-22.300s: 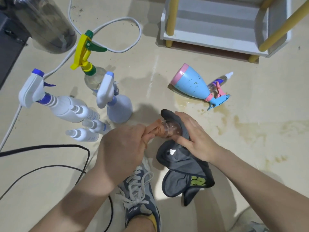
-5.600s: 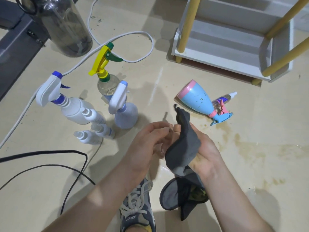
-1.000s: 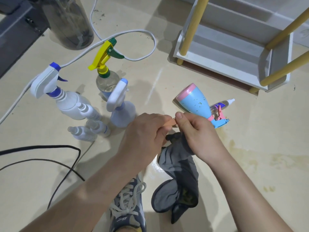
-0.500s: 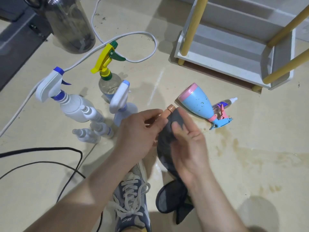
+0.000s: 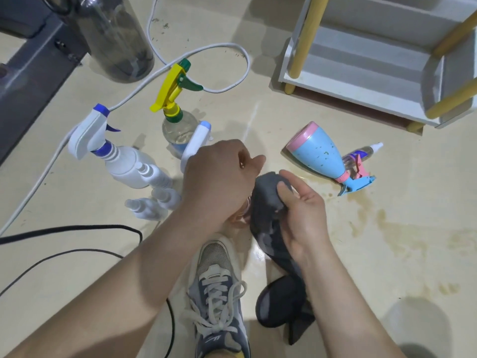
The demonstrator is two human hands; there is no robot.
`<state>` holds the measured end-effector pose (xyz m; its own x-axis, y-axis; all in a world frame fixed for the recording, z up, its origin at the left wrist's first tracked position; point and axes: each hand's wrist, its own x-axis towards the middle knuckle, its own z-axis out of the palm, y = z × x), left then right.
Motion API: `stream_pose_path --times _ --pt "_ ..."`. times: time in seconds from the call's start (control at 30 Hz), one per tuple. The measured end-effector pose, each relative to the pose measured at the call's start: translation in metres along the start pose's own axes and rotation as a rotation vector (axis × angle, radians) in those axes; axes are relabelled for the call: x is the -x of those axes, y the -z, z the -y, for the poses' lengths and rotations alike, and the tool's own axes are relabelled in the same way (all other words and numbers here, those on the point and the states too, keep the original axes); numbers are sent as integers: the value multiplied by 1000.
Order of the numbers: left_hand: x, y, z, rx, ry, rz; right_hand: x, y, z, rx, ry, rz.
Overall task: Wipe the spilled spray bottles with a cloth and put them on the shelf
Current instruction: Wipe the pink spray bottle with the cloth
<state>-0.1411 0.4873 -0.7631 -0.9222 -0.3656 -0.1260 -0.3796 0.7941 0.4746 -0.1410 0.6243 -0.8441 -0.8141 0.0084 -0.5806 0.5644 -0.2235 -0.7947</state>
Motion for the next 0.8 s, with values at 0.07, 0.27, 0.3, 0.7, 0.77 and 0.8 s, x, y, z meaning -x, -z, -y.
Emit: stream_pose_path --times 0.07,0.27,0.3,0.7,0.77,0.8 --pt "5 -3 1 246 114 67 13 2 8 -119 48 113" --pt "17 -17 16 439 64 52 20 -12 -59 390 213 49" --pt "18 -17 19 508 68 73 14 -9 -68 483 213 45" --pt "41 -41 31 896 188 150 97 -32 -27 182 248 24" --pt "40 -42 32 942 230 165 103 -35 -17 134 284 -41" --pt "38 -40 33 977 261 171 106 -36 -12 101 309 -53"
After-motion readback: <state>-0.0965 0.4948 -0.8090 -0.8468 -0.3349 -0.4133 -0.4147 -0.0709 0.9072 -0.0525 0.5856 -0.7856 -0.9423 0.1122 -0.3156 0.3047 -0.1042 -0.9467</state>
